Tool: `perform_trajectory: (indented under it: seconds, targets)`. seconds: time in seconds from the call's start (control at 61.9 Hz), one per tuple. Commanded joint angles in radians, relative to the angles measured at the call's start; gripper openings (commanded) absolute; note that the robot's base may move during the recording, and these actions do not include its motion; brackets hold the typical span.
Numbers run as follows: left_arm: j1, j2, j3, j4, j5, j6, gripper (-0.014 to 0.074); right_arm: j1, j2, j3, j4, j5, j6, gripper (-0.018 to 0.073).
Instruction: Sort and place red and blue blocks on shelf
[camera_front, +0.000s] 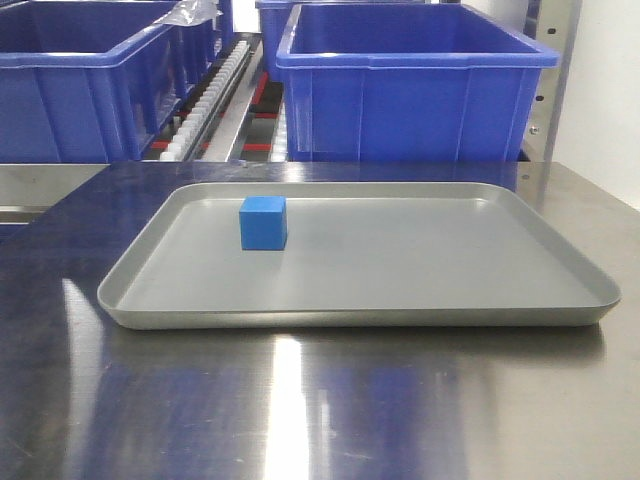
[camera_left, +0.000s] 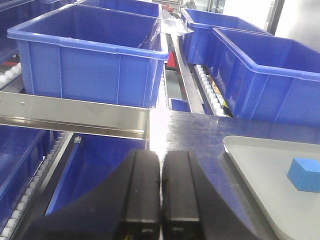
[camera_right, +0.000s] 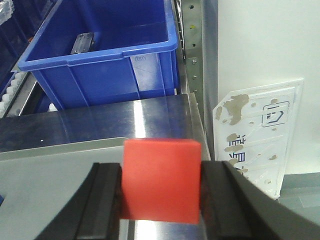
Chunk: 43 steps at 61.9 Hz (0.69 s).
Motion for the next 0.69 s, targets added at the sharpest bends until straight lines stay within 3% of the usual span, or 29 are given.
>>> perform_trajectory:
  seconds: [0.0, 0.242, 0.533, 0.679]
  targets:
    - [-0.004, -0.017, 0.036, -0.006, -0.083, -0.003, 0.0137, -0.005, 0.001, -0.028, -0.017, -0.096, -0.003, 0.0059]
    - [-0.004, 0.018, -0.034, 0.009, -0.059, -0.003, 0.0137, -0.005, 0.001, -0.028, -0.017, -0.096, -0.003, 0.0059]
    - [-0.004, 0.505, -0.568, -0.005, 0.256, 0.025, 0.0137, -0.005, 0.001, -0.028, -0.017, -0.096, -0.003, 0.0059]
    - [-0.004, 0.692, -0.743, -0.01, 0.316, 0.069, 0.0137, -0.005, 0.001, -0.028, -0.017, -0.096, -0.003, 0.0059]
